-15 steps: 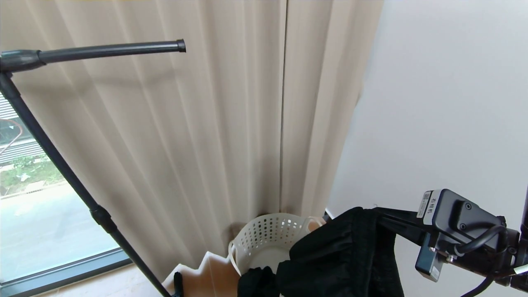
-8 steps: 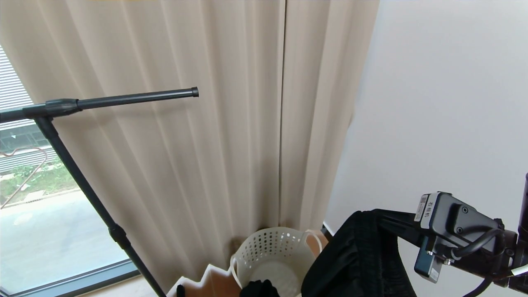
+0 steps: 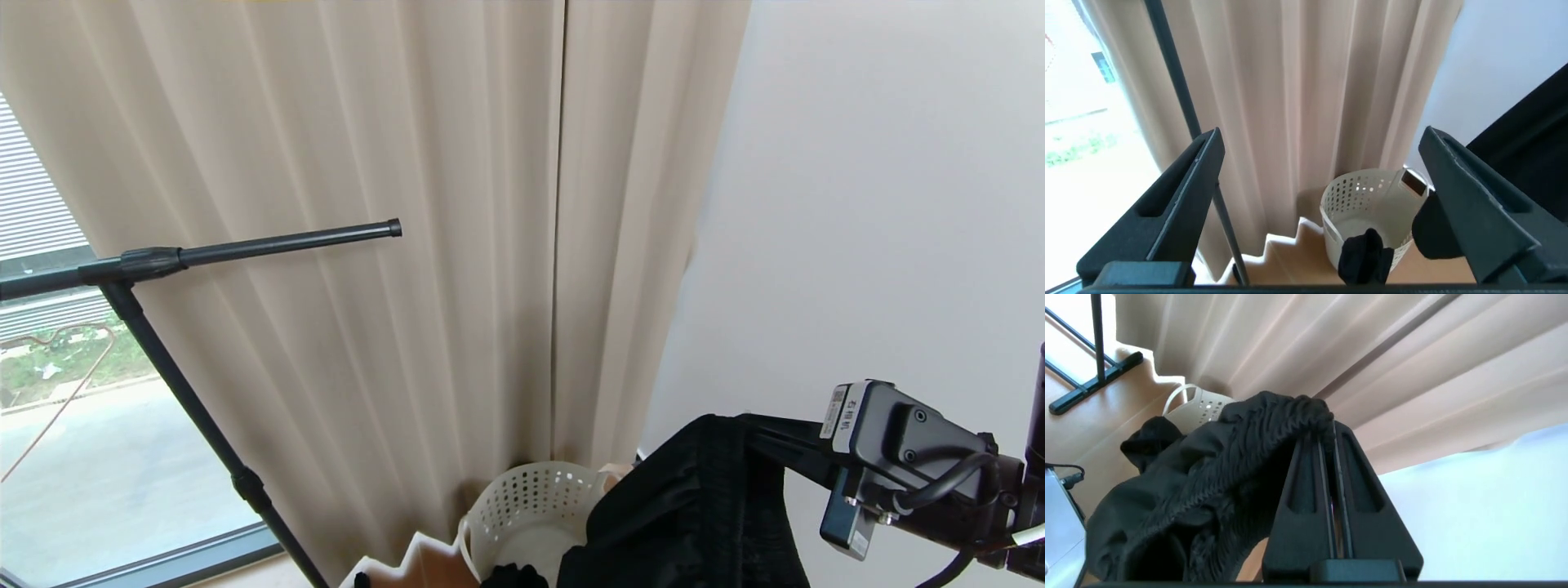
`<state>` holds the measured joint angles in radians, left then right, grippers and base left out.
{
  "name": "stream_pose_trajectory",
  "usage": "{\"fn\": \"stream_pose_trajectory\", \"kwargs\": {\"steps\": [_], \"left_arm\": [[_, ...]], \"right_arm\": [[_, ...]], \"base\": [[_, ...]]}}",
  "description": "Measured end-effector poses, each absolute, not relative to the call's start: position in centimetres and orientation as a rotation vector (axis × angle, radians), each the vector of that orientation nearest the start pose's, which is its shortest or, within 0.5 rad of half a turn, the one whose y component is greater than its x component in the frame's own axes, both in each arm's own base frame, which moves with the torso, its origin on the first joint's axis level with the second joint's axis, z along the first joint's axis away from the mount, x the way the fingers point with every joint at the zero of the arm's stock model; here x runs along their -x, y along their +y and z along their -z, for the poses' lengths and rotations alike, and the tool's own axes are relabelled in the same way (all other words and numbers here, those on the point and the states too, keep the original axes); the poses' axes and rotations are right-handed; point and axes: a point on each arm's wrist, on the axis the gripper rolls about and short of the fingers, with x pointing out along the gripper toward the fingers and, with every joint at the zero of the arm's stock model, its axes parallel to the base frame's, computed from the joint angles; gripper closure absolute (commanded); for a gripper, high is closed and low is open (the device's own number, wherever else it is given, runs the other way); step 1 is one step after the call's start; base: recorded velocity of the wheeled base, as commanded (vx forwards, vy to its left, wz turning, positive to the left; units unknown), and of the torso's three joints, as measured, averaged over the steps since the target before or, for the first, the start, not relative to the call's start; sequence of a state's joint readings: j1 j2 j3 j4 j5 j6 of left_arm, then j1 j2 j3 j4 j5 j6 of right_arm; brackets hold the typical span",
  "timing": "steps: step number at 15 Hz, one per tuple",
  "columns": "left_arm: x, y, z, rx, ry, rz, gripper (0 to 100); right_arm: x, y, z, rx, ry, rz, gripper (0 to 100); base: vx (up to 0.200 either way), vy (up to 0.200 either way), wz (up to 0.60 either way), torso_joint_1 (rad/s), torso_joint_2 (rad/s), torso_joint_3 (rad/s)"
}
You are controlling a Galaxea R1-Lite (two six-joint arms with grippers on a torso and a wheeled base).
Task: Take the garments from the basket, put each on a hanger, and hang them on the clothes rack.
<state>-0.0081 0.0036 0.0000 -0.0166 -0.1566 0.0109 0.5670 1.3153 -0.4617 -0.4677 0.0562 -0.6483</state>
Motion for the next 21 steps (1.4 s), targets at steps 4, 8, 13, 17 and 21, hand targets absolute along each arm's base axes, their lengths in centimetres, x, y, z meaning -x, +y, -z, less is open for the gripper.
{"fn": "stream_pose_trajectory", "kwargs": {"steps": [4, 8, 13, 17, 21], "left_arm": [[2.28, -0.33, -7.72, -0.012, -0.013, 0.165, 0], [2.28, -0.33, -7.74, -0.012, -0.015, 0.162, 0], [2.28, -0.32, -7.77, -0.027, -0.019, 0.159, 0], [2.28, -0.32, -7.77, -0.026, -0.019, 0.158, 0], [2.28, -0.32, -7.77, -0.026, -0.019, 0.156, 0]], "right_arm": [[-16.03, 10.35, -16.97, 0.718, 0.167, -0.72, 100], [-16.04, 10.36, -16.93, 0.719, 0.169, -0.72, 100], [-16.02, 10.35, -16.86, 0.721, 0.172, -0.72, 100], [-15.88, 10.26, -16.99, 0.718, 0.164, -0.719, 100], [-15.79, 10.2, -17.1, 0.717, 0.158, -0.717, 100]], "base": [[0.0, 0.0, 0.0, 0.173, -0.36, -0.192], [0.0, 0.0, 0.0, 0.027, -0.06, -0.03], [0.0, 0.0, 0.36, 0.002, 0.0, 0.001], [0.0, 0.0, 0.6, 0.006, 0.0, 0.004], [0.0, 0.0, 0.6, 0.001, 0.0, -0.001]]}}
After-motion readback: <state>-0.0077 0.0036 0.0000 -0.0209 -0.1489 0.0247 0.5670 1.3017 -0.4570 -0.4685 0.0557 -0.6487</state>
